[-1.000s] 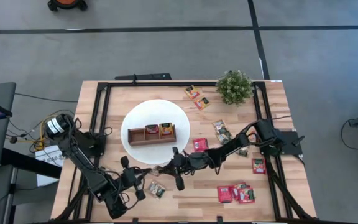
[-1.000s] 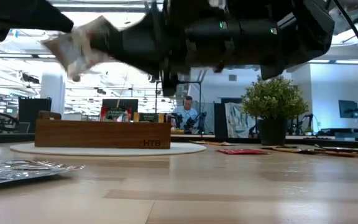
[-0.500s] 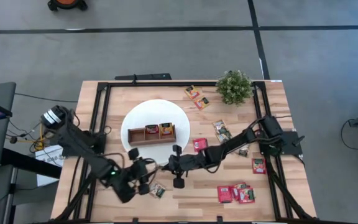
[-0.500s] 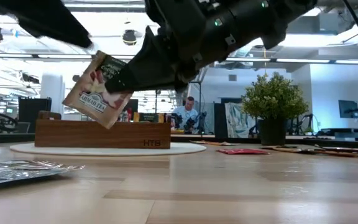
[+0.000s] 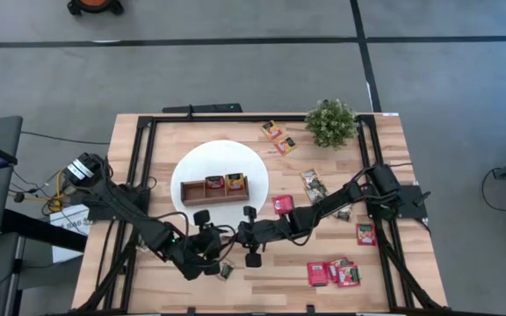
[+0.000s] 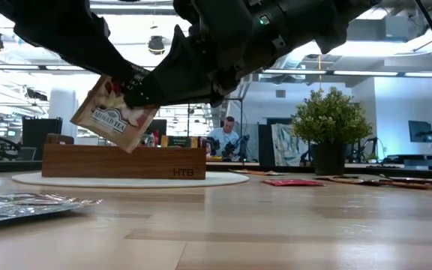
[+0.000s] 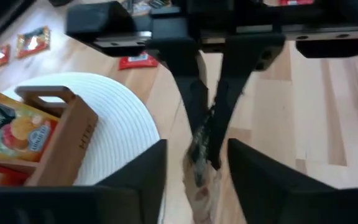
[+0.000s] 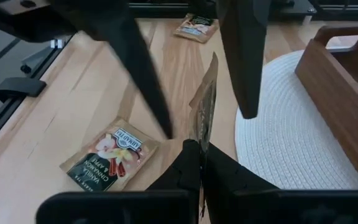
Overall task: Pick & Place Tea
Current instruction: Put the brown tea bag into the left section of the wooden organizer
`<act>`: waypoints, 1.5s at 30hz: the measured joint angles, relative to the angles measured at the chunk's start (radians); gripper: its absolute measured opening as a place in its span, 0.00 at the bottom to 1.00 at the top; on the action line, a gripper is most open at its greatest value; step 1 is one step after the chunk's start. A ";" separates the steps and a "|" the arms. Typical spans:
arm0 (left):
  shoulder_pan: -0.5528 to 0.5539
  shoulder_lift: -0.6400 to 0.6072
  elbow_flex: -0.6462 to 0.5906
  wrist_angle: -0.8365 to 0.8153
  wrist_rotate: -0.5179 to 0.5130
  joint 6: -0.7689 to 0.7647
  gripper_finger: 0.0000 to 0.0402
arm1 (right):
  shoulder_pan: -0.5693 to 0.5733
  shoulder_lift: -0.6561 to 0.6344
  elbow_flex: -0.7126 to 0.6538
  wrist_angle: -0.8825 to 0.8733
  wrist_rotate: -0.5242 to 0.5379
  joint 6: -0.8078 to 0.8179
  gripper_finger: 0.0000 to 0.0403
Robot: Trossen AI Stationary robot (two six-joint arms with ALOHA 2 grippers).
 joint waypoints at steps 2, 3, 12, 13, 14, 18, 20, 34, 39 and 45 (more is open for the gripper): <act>0.000 0.000 0.000 -0.004 -0.011 0.001 0.29 | 0.000 0.000 0.000 0.003 -0.003 0.000 0.00; 0.000 0.000 0.000 -0.006 -0.025 0.002 0.25 | -0.001 0.000 0.000 0.003 -0.003 0.000 0.01; -0.035 -0.008 0.000 -0.038 -0.210 -0.008 0.00 | 0.005 -0.037 -0.001 -0.103 -0.003 0.016 0.14; -0.050 -0.024 0.000 -0.083 -0.255 -0.033 0.00 | 0.004 -0.053 -0.001 -0.135 -0.006 0.029 0.17; -0.068 -0.043 0.000 -0.142 -0.311 -0.080 0.00 | 0.004 -0.070 0.000 -0.178 -0.004 0.035 0.21; -0.142 -0.148 0.000 -0.550 -0.469 -0.418 0.00 | 0.005 -0.122 -0.009 -0.278 0.029 0.046 0.30; -0.159 -0.201 -0.004 -0.752 -0.501 -0.592 0.00 | 0.013 -0.133 -0.020 -0.278 0.055 0.045 0.34; -0.171 -0.549 -0.416 -0.800 -0.549 -0.827 0.00 | 0.042 -0.125 -0.018 -0.186 0.072 -0.002 0.38; -0.169 -0.630 -0.504 -0.724 -0.556 -0.784 0.00 | 0.036 -0.124 -0.018 -0.173 0.072 -0.018 0.37; -0.145 -0.643 -0.512 -0.544 -0.541 -0.543 0.00 | 0.032 -0.124 -0.018 -0.147 0.071 -0.029 0.35</act>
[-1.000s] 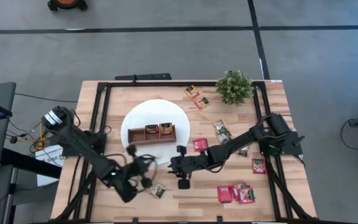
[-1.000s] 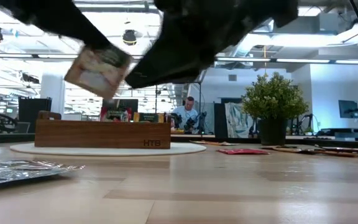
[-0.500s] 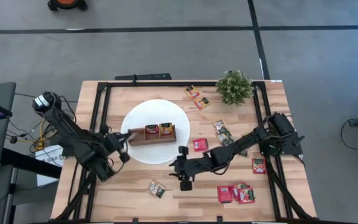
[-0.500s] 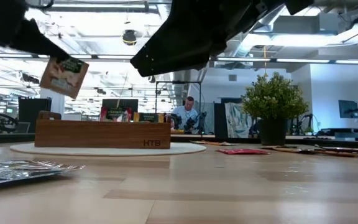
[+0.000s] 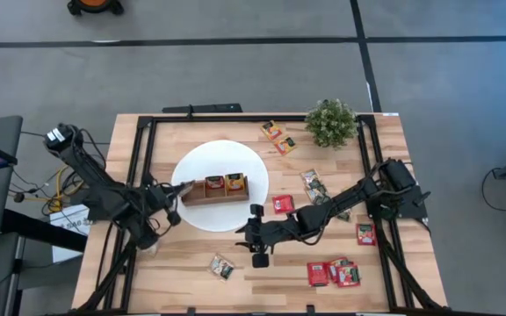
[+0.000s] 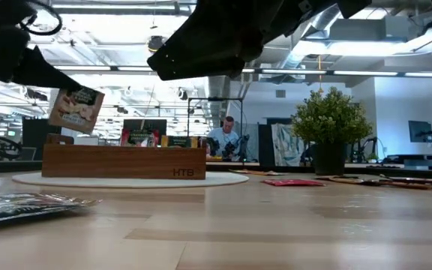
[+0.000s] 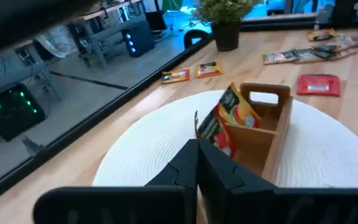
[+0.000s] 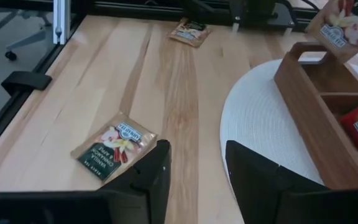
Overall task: Pick & Place Tea
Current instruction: Put the brown tea bag into the left section of the wooden organizer
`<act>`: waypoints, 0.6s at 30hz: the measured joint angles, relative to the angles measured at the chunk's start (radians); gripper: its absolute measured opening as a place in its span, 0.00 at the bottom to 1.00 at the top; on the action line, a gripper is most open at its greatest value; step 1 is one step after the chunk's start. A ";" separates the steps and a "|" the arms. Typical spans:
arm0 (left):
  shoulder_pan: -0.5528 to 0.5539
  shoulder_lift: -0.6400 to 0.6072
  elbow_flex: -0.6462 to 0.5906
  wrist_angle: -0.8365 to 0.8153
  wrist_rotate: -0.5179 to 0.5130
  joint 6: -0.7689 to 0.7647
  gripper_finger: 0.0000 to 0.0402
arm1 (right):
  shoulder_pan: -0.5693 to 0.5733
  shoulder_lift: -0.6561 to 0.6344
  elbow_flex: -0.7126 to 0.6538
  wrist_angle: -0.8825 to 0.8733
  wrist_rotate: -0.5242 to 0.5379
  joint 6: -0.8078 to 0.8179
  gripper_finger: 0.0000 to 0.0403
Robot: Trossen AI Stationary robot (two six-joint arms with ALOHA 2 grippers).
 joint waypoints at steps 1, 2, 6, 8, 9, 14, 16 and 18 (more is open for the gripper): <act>0.013 0.000 0.000 0.034 0.018 0.057 0.00 | -0.002 0.000 0.000 0.000 0.000 0.000 0.35; 0.028 0.000 0.000 0.064 0.043 0.110 0.00 | -0.003 0.000 0.000 0.001 0.000 0.000 0.35; 0.112 0.000 0.000 0.169 0.141 0.290 0.00 | -0.003 0.000 0.000 0.001 0.000 0.000 0.35; 0.157 0.000 0.000 0.218 0.167 0.365 0.00 | -0.003 0.000 0.000 0.001 0.000 0.000 0.35; 0.179 0.000 0.000 0.241 0.182 0.407 0.00 | -0.003 0.000 0.000 0.001 0.000 -0.002 0.35; 0.260 0.000 -0.017 0.331 0.229 0.517 0.00 | -0.001 0.000 0.000 0.002 -0.007 -0.017 0.35; 0.280 0.000 -0.047 0.395 0.260 0.555 0.00 | 0.000 0.000 0.000 0.001 -0.021 -0.017 0.35; 0.296 0.000 -0.087 0.497 0.281 0.596 0.00 | 0.000 0.000 0.000 0.001 -0.031 -0.016 0.34</act>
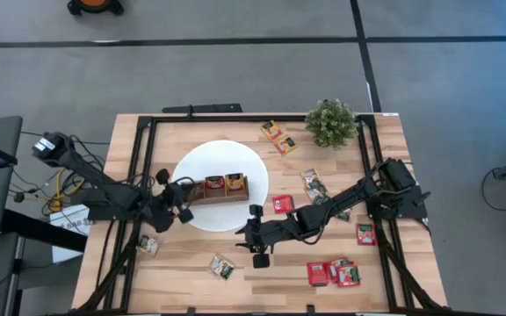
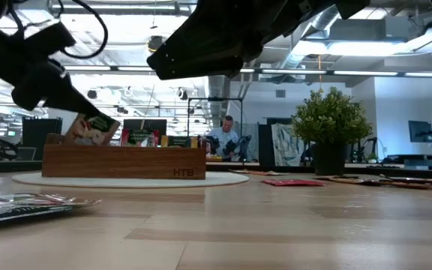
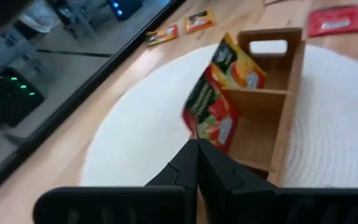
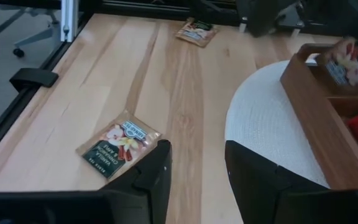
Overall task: Pick & Place Tea
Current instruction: Put the brown tea bag into the left section of the wooden organizer, then put the red tea bag into the middle section of the wooden organizer
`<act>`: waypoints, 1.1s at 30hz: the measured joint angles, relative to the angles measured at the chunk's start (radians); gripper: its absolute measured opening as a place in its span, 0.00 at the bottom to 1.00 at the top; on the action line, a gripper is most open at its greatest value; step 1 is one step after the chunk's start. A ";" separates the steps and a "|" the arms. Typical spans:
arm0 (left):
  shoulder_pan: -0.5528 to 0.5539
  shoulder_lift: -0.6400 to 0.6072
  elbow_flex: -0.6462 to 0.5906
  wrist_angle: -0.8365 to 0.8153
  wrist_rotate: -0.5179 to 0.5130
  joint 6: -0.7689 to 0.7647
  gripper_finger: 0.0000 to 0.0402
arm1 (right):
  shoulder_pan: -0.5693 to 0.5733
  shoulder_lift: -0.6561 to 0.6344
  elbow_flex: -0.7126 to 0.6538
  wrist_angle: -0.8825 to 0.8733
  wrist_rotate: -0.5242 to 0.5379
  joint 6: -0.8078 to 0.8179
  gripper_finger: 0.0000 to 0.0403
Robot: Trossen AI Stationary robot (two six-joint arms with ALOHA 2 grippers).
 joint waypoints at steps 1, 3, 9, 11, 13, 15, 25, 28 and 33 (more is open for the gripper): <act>0.006 0.000 -0.023 0.063 0.007 0.030 0.00 | 0.000 0.000 0.000 0.000 -0.001 -0.001 0.34; 0.020 -0.004 -0.067 0.181 0.021 0.094 0.00 | 0.002 0.000 0.000 0.000 -0.003 -0.001 0.34; 0.066 -0.010 -0.152 0.370 0.034 0.166 0.00 | 0.002 0.000 0.000 0.000 -0.003 -0.002 0.34; 0.078 -0.010 -0.161 0.376 0.025 0.161 0.00 | 0.002 0.000 0.000 -0.005 -0.003 0.000 0.34; 0.090 -0.010 -0.165 0.375 0.004 0.152 0.00 | 0.002 0.000 0.000 -0.008 -0.003 0.000 0.34; 0.100 -0.010 -0.165 0.374 -0.011 0.150 0.00 | 0.005 0.000 0.000 -0.008 -0.002 0.000 0.34; 0.174 -0.010 -0.165 0.351 0.105 0.133 0.07 | 0.007 0.000 0.000 -0.008 -0.021 0.002 0.33; 0.200 -0.010 -0.165 0.338 0.106 0.125 0.16 | 0.012 0.000 0.000 -0.008 -0.021 0.002 0.33; 0.229 -0.010 -0.143 0.338 0.086 0.159 0.34 | 0.013 0.000 0.000 -0.008 -0.022 0.001 0.33</act>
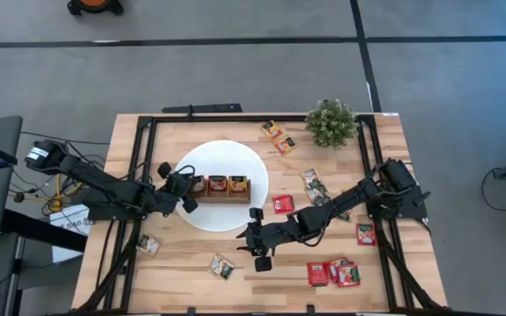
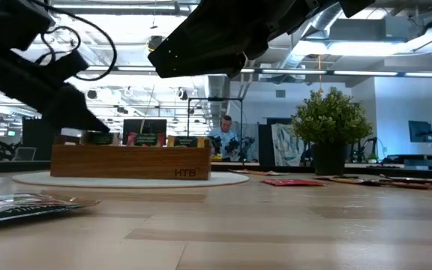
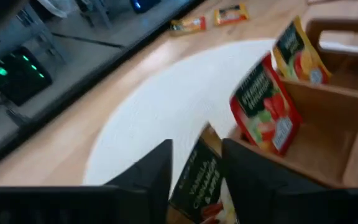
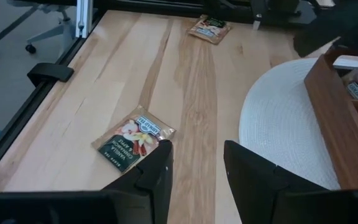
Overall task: Pick & Place Tea
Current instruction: Put the red tea bag into the middle section of the wooden organizer
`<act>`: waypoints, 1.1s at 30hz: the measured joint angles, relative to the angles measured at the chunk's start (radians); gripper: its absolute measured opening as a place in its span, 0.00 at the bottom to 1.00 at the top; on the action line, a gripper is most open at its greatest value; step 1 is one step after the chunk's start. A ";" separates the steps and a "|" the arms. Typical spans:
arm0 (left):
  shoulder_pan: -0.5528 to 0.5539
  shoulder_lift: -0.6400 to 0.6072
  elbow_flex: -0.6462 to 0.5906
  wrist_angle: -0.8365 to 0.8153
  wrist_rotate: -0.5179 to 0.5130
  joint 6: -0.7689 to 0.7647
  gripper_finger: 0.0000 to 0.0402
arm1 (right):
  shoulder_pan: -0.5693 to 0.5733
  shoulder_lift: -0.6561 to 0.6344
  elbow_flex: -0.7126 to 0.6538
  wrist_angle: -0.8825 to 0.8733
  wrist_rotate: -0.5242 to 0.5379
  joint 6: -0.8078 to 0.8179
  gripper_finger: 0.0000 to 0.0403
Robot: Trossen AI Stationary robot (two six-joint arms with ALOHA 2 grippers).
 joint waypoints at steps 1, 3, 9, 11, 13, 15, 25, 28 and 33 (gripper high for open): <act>0.004 0.000 0.006 0.000 -0.011 0.018 0.37 | 0.000 0.000 0.000 0.000 0.000 0.000 0.33; 0.012 0.000 0.017 -0.002 -0.028 0.058 0.41 | 0.000 0.000 0.000 0.000 0.000 0.000 0.33; 0.021 0.000 0.073 -0.004 -0.039 0.135 0.45 | 0.000 0.000 0.000 -0.003 0.000 0.000 0.33; 0.016 0.000 0.112 -0.025 -0.054 0.167 0.45 | 0.000 0.000 0.000 -0.030 0.004 0.001 0.33; 0.001 0.000 0.175 -0.096 -0.079 0.175 0.44 | 0.002 -0.014 0.000 -0.106 0.037 0.001 0.32; -0.020 0.000 0.254 -0.193 -0.103 0.133 0.44 | 0.007 -0.046 0.000 -0.187 0.107 0.022 0.31; -0.177 0.041 0.423 -0.208 0.174 -0.066 0.37 | 0.080 -0.211 0.001 -0.745 0.375 0.264 0.28; -0.232 0.115 0.402 -0.147 0.133 -0.061 0.34 | 0.119 -0.233 0.001 -0.933 0.374 0.399 0.28; -0.269 0.311 0.400 -0.008 0.069 0.014 0.29 | 0.208 -0.242 0.000 -1.196 0.275 0.597 0.28</act>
